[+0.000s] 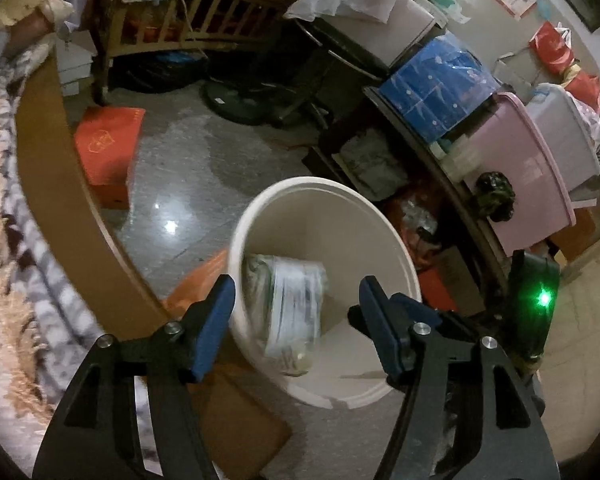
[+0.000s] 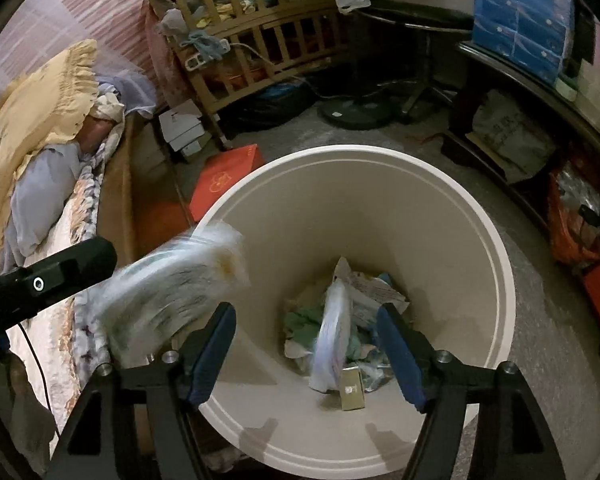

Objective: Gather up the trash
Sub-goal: 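Open both tools to drop the carton and box into the bucket, then move both open tools back over the teddy bear and snack wrapper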

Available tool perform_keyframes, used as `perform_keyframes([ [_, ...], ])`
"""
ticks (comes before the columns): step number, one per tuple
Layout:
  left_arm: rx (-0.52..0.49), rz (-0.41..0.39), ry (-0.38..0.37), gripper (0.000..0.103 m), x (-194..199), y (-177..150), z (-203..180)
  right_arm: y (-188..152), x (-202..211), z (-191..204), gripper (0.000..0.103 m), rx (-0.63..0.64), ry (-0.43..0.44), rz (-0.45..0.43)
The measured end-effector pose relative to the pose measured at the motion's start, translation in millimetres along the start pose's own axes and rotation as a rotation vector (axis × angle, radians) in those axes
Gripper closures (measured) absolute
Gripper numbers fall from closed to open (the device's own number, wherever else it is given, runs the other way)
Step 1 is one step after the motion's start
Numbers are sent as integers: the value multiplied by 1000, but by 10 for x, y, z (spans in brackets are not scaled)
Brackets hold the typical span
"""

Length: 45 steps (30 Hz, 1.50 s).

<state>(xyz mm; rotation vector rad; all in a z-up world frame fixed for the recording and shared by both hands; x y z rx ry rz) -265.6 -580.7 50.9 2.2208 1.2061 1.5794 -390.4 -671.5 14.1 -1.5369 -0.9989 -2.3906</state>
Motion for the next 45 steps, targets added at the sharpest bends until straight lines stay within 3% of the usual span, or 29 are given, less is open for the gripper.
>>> perform_keyframes([
  [7,25,-26,58,40,250,-98,305,-36,26,239,33,33,18,1],
  [15,50,-79,267,40,738,-317,983,-117,6,795,33,92,94,6],
  [25,125,-102,451,40,1363,-735,1929,-407,-232,2016,31,260,219,79],
  [36,308,-149,657,40,2401,-1326,3362,-882,-601,3460,29,470,348,177],
  [41,363,-166,664,40,2739,-1474,3942,-1015,-782,3994,29,534,378,210],
  [45,258,-126,635,39,2794,-1512,4197,-1082,-898,4305,29,584,381,232],
])
Point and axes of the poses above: each gripper's, at about its wrist camera, not at the fingertips, and x roughly against the way its jaws point, z to its left, y to its top, the point moved 9 cm from there along -x, roughly the way its jaws point, and after that the axes turned 8 degrees about -x, right-handed, at the moved point
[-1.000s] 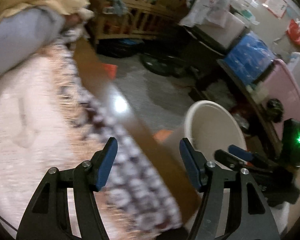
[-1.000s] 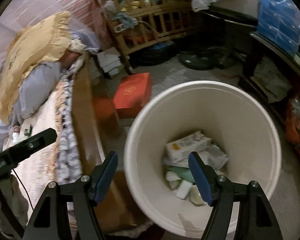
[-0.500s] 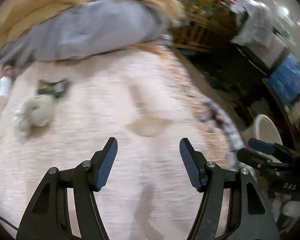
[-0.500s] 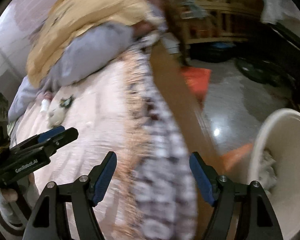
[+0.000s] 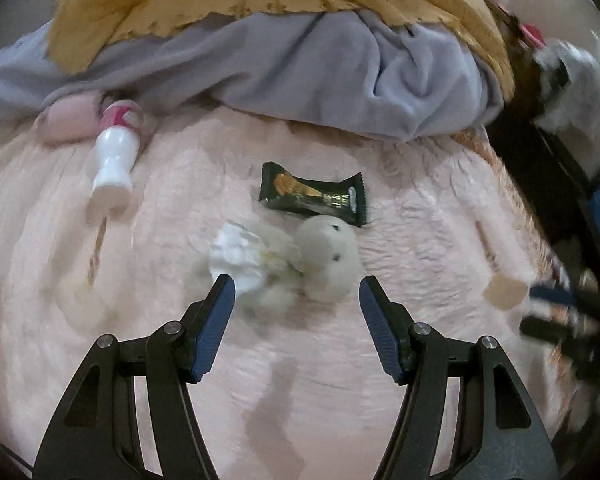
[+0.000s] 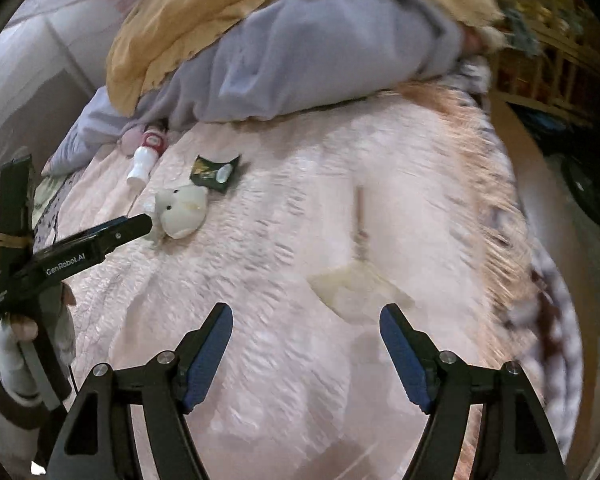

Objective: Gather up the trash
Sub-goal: 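Move both open tools back over the teddy bear and snack wrapper, then grasp the white teddy bear with the left tool while the right tool grasps the green snack wrapper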

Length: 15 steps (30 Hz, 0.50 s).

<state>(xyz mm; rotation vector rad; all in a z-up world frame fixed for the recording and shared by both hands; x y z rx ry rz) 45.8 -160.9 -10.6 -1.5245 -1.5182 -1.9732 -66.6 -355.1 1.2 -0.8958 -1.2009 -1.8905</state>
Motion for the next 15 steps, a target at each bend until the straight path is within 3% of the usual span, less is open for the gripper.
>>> perform_keyframes([
  [7,-312,59,-51,33,-288,78,-28,201,-258,150,29,28,-4,18],
  [10,-431,77,-121,23,-422,100,-175,284,-369,188,29,35,-6,25],
  [14,-476,137,-181,20,-593,16,-257,444,-484,271,29,51,-9,21],
  [15,-473,149,-183,28,-610,-15,-263,485,-495,302,29,57,-5,17],
])
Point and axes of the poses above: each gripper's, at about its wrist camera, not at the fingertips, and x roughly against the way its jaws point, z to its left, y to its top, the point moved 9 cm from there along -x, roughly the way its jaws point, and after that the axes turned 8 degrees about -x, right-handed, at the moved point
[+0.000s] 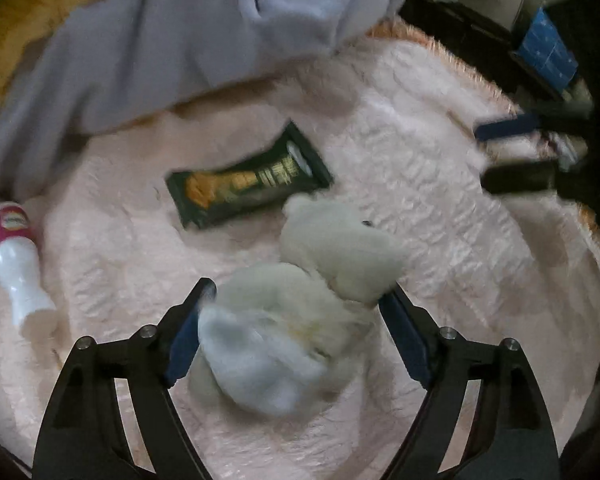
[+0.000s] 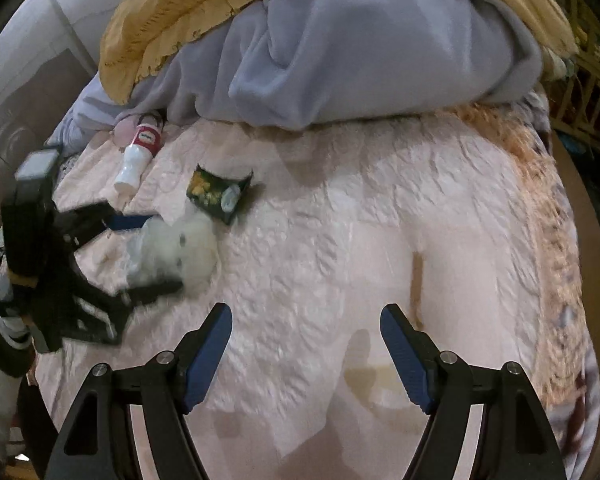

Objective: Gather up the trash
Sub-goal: 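Grasp the white teddy bear with the left tool while the right tool grasps the green snack wrapper, then carry the teddy bear and green wrapper over the white bucket with both tools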

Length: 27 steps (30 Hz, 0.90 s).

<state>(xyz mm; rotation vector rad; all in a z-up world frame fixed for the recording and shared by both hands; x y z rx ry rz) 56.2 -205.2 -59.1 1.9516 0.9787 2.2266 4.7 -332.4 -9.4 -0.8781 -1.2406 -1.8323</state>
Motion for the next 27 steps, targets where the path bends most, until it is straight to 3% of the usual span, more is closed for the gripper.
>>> perform_keyframes([
  [2,38,-21,-40,47,42,-33,-40,110,-46,89,29,24,8,-11],
  [6,112,-47,9,74,275,-188,-18,322,-174,349,29,100,33,-32],
  [11,354,-105,12,77,676,-423,203,597,-451,742,29,265,15,-73],
  [15,509,-142,0,77,797,-554,373,672,-841,912,29,418,-66,-28],
  [17,531,-160,5,77,826,-545,367,656,-980,936,33,446,-82,-10],
  [18,546,-172,-7,77,832,-533,342,636,-1010,944,55,444,-65,-2],
  [19,560,-179,-22,77,844,-538,336,607,-1011,941,63,431,-58,3],
  [21,564,-186,-21,77,844,-488,258,547,-903,940,68,408,-38,-4],
  [27,575,-221,-41,77,1020,-307,-38,296,-229,820,70,316,-6,-26],
])
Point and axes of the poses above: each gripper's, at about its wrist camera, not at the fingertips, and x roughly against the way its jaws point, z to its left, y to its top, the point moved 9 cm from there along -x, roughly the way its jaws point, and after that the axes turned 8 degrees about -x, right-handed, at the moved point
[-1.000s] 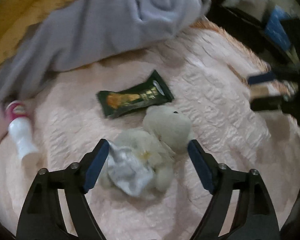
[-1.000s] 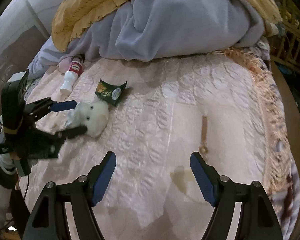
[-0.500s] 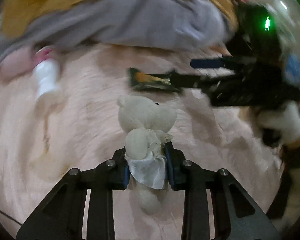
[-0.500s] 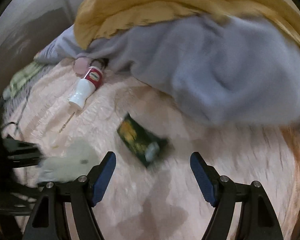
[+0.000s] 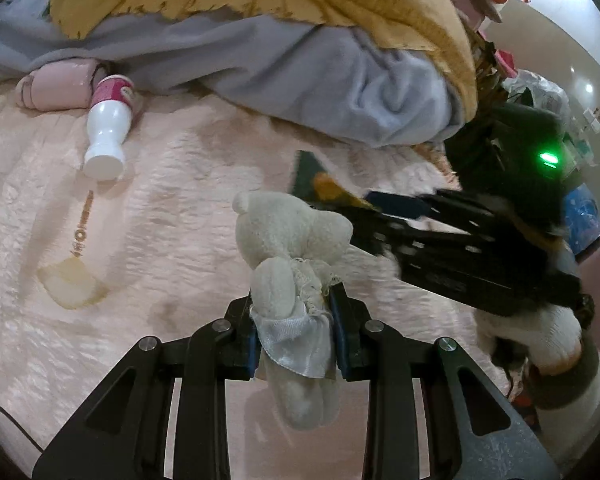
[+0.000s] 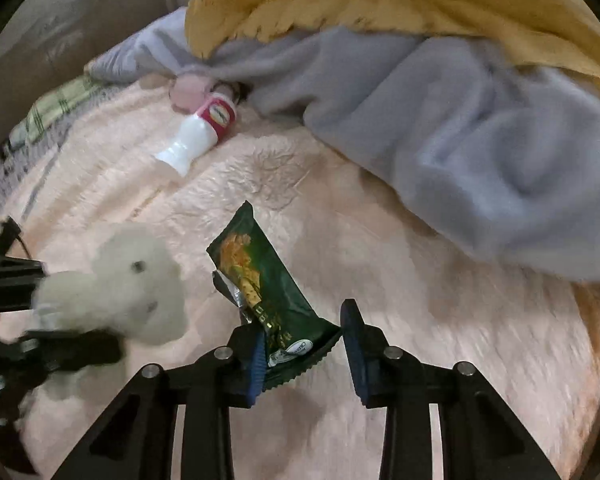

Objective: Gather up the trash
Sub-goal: 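Carry the teddy bear and green wrapper over the white bucket with both tools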

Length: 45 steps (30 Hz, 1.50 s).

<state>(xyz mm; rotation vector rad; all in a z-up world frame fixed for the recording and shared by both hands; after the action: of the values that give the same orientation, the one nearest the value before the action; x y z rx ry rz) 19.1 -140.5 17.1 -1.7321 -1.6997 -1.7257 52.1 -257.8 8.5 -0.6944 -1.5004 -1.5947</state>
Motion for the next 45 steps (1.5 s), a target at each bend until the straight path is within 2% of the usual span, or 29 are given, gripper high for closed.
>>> perform_keyframes([
  [3,2,-7,-12,77,58,-19,-219,-198,360,-159,70,-74,-31,-6],
  [7,-39,2,-26,77,81,-132,-687,-630,857,-360,70,-166,-64,-12],
  [14,-123,11,-61,77,29,-275,-1502,-1256,1496,-756,70,-292,-123,-36],
  [19,-170,23,-78,77,-60,-297,-1942,-1623,1874,-1070,70,-375,-149,-68],
  [31,-284,39,-115,77,-246,-306,-2825,-2226,2388,-1690,70,-517,-211,-119],
  [45,-411,94,-235,77,-678,-372,-4045,-2976,2891,-2599,70,-713,-315,-152],
])
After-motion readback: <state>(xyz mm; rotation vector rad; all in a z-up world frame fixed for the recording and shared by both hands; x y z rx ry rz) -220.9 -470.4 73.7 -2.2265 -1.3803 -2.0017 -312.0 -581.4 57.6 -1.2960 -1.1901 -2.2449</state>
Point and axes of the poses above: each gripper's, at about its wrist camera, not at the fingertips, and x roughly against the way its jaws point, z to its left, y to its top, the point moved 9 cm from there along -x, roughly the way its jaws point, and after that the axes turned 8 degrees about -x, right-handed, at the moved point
